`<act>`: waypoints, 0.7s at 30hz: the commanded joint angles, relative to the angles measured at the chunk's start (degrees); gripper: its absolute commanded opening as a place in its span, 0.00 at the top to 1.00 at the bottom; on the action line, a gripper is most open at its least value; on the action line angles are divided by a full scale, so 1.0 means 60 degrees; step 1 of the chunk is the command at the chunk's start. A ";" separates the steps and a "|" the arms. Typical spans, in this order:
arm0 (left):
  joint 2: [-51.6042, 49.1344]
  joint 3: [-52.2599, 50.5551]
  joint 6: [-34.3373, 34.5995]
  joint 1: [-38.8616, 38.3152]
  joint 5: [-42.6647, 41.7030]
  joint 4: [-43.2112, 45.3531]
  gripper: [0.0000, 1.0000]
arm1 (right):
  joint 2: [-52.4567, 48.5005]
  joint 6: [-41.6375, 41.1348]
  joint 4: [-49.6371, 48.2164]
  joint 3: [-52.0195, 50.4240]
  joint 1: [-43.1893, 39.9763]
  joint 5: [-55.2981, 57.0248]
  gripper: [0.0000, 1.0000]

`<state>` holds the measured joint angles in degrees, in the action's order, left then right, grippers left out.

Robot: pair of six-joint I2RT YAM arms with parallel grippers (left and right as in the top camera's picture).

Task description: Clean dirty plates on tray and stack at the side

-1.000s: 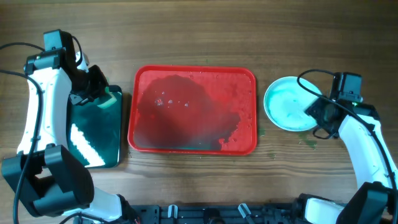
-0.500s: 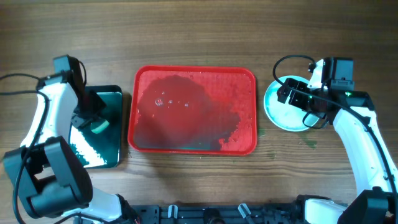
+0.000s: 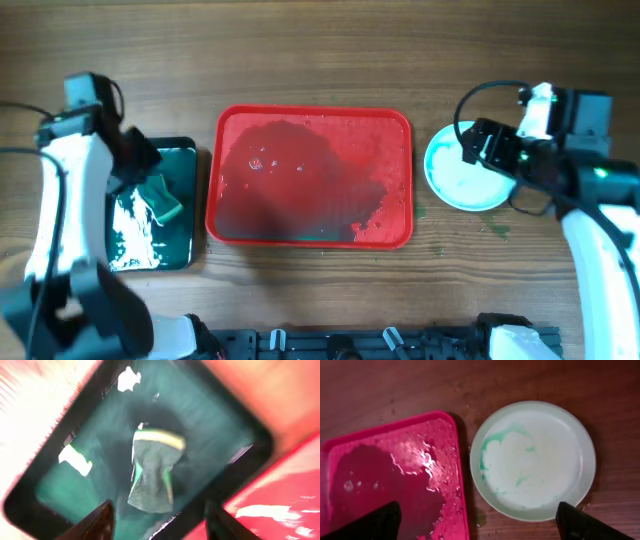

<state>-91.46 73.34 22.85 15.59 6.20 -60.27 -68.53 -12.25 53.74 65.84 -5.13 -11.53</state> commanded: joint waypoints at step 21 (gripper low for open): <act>0.1581 0.0452 -0.0011 -0.0015 0.0157 -0.0288 0.00 | 0.5107 0.0546 0.2954 0.1555 0.0051 0.1778 0.00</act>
<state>-81.89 75.64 22.85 15.57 6.22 -61.98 -38.61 -10.11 75.66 75.11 -5.10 -2.90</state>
